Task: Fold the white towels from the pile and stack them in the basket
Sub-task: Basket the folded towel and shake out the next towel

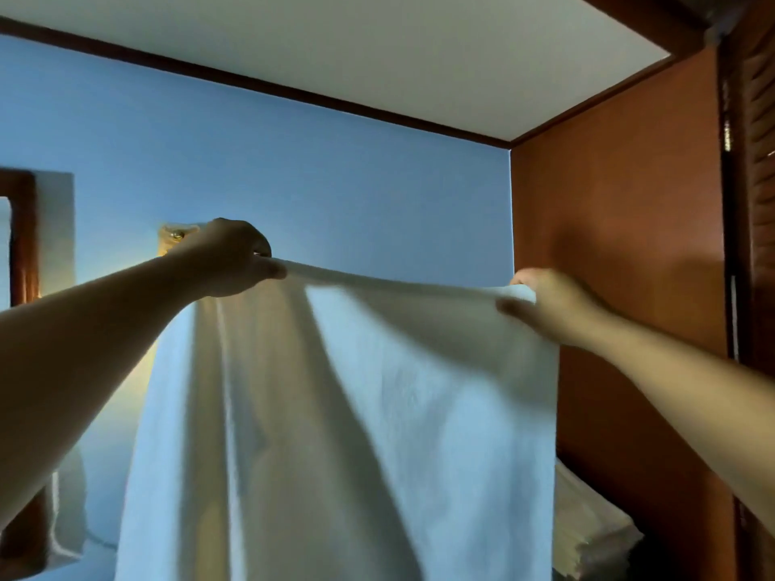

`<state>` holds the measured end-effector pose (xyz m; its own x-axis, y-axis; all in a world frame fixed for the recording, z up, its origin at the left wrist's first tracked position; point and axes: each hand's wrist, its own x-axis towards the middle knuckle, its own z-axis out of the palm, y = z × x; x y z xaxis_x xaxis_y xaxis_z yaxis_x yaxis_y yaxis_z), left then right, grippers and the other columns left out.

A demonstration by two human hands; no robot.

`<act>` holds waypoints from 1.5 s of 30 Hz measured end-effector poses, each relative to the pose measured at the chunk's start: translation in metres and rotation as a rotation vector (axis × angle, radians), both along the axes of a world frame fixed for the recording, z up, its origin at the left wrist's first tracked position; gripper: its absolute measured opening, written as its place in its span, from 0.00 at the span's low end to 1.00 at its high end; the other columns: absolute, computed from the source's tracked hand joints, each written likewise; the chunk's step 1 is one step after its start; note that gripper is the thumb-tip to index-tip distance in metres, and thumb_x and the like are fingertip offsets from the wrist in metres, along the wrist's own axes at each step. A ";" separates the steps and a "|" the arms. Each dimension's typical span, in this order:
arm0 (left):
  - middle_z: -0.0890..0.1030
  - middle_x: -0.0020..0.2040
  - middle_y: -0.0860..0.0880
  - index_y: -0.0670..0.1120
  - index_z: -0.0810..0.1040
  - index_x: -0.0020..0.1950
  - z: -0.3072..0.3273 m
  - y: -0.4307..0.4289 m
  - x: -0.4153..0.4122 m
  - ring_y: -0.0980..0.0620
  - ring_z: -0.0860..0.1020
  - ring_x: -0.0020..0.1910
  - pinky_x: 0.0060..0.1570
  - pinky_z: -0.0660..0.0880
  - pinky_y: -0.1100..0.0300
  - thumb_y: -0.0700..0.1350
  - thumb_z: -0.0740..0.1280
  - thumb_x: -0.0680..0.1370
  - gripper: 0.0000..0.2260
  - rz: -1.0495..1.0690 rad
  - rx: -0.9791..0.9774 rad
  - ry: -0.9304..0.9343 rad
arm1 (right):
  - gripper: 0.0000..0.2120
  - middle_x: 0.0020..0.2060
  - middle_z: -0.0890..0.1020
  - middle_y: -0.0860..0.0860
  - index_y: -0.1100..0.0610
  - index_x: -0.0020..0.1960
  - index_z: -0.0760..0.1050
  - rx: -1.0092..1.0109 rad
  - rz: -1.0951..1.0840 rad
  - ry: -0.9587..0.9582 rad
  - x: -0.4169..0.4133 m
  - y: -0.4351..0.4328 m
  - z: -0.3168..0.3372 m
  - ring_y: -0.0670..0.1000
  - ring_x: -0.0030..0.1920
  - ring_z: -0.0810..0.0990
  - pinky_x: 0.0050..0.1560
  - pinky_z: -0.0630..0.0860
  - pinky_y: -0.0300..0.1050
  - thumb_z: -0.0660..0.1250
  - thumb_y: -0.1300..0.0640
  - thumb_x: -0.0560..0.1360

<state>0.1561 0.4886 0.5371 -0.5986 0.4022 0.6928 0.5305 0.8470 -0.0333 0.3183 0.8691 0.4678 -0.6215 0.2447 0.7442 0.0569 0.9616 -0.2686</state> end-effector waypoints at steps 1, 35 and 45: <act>0.79 0.42 0.49 0.51 0.79 0.37 0.000 -0.005 -0.006 0.46 0.75 0.45 0.44 0.76 0.54 0.61 0.67 0.78 0.16 -0.003 -0.036 -0.004 | 0.13 0.35 0.78 0.52 0.55 0.38 0.74 0.027 -0.025 -0.020 0.004 -0.005 0.002 0.55 0.37 0.76 0.34 0.66 0.45 0.72 0.50 0.76; 0.79 0.32 0.38 0.36 0.73 0.40 -0.321 0.072 0.127 0.45 0.81 0.28 0.28 0.76 0.60 0.60 0.58 0.82 0.27 -0.713 0.634 -0.786 | 0.09 0.38 0.77 0.55 0.60 0.45 0.76 -1.169 0.517 -0.170 -0.003 -0.158 -0.159 0.54 0.31 0.84 0.39 0.84 0.50 0.71 0.55 0.78; 0.79 0.34 0.47 0.42 0.78 0.43 -0.353 0.140 0.180 0.48 0.77 0.33 0.33 0.76 0.48 0.44 0.63 0.83 0.11 -0.443 0.590 -0.470 | 0.05 0.38 0.84 0.55 0.57 0.48 0.78 -1.464 0.616 -0.222 0.062 -0.077 -0.245 0.52 0.35 0.85 0.34 0.81 0.44 0.66 0.57 0.81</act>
